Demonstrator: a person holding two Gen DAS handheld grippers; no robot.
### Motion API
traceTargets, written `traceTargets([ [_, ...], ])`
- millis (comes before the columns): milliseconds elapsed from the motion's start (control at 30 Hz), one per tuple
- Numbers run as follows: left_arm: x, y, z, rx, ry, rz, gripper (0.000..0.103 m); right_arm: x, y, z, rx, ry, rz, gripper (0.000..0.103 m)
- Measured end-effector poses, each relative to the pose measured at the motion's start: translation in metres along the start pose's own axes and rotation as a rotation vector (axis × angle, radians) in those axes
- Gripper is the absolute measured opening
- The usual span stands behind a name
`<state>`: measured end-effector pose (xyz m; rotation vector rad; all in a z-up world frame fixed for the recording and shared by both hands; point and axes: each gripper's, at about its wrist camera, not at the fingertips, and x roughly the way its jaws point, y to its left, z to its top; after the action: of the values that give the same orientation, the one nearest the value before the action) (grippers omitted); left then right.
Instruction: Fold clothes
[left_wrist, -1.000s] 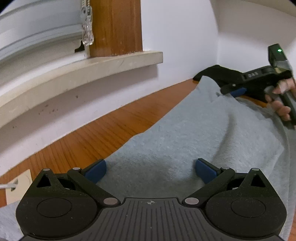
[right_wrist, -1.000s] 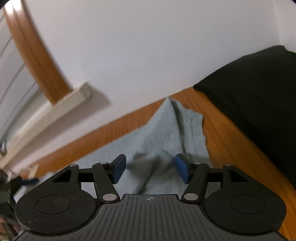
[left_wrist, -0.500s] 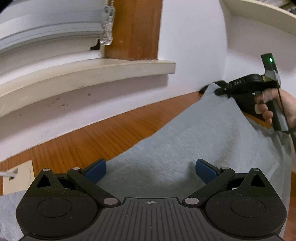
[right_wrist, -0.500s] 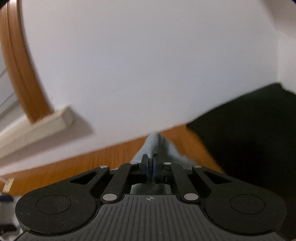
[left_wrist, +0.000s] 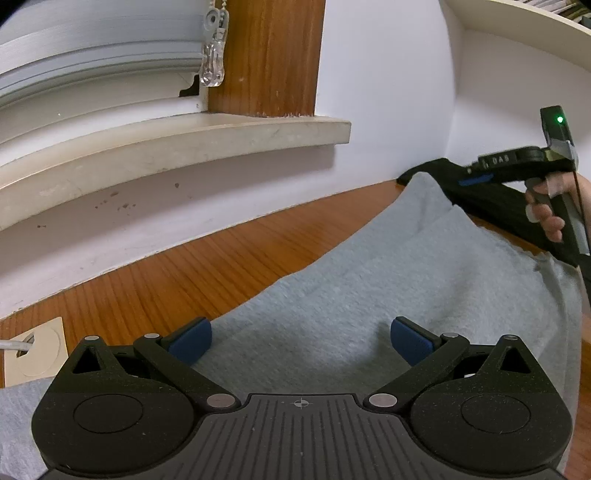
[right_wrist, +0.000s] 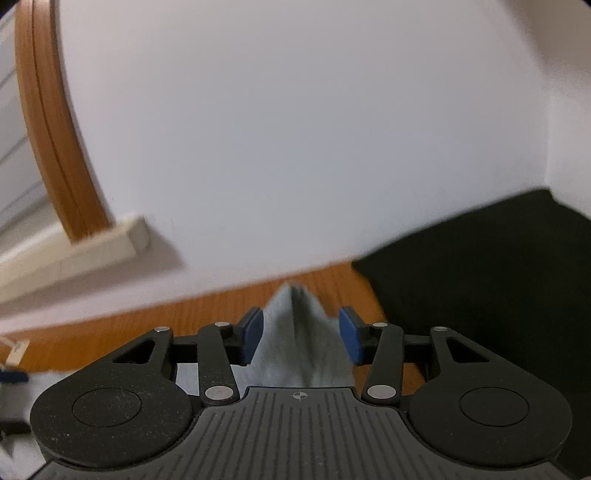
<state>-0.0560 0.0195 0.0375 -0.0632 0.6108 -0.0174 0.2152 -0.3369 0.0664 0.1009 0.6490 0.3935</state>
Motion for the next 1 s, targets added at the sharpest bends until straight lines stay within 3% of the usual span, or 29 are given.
traceTargets([
  [267, 0.0, 0.0, 0.0, -0.004, 0.001, -0.002, 0.103, 0.022, 0.003, -0.021, 0.04, 0.088, 0.082, 0.046],
  [367, 0.0, 0.001, 0.001, -0.007, 0.0, -0.003, 0.103, 0.019, 0.008, -0.018, 0.029, 0.116, 0.067, 0.006],
  [533, 0.0, 0.0, 0.001, -0.005, 0.001, -0.002, 0.103, -0.001, 0.008, -0.01, 0.019, 0.112, 0.008, 0.007],
  [633, -0.001, 0.0, 0.001, -0.004, -0.005, 0.002, 0.103, -0.007, 0.012, -0.012, -0.016, 0.1, -0.074, 0.02],
  [667, -0.002, 0.0, 0.001, -0.002, -0.01, 0.006, 0.103, -0.009, 0.014, -0.014, -0.032, 0.088, -0.095, 0.029],
  [700, -0.004, -0.001, 0.001, 0.004, -0.018, 0.019, 0.103, -0.012, 0.015, -0.017, -0.043, 0.071, -0.093, 0.035],
  [800, -0.017, -0.016, -0.001, 0.057, -0.074, 0.097, 0.103, -0.026, 0.019, -0.032, -0.044, 0.034, 0.006, 0.037],
  [833, -0.022, -0.022, -0.001, 0.074, -0.091, 0.113, 0.096, -0.031, 0.021, -0.038, -0.045, 0.024, 0.046, 0.039],
  [933, -0.035, -0.035, -0.002, 0.082, -0.098, 0.098, 0.055, -0.04, 0.03, -0.057, -0.055, 0.026, 0.112, 0.042],
  [1000, -0.043, -0.047, -0.005, 0.094, -0.105, 0.054, 0.05, -0.045, 0.034, -0.067, -0.057, 0.028, 0.131, 0.043],
])
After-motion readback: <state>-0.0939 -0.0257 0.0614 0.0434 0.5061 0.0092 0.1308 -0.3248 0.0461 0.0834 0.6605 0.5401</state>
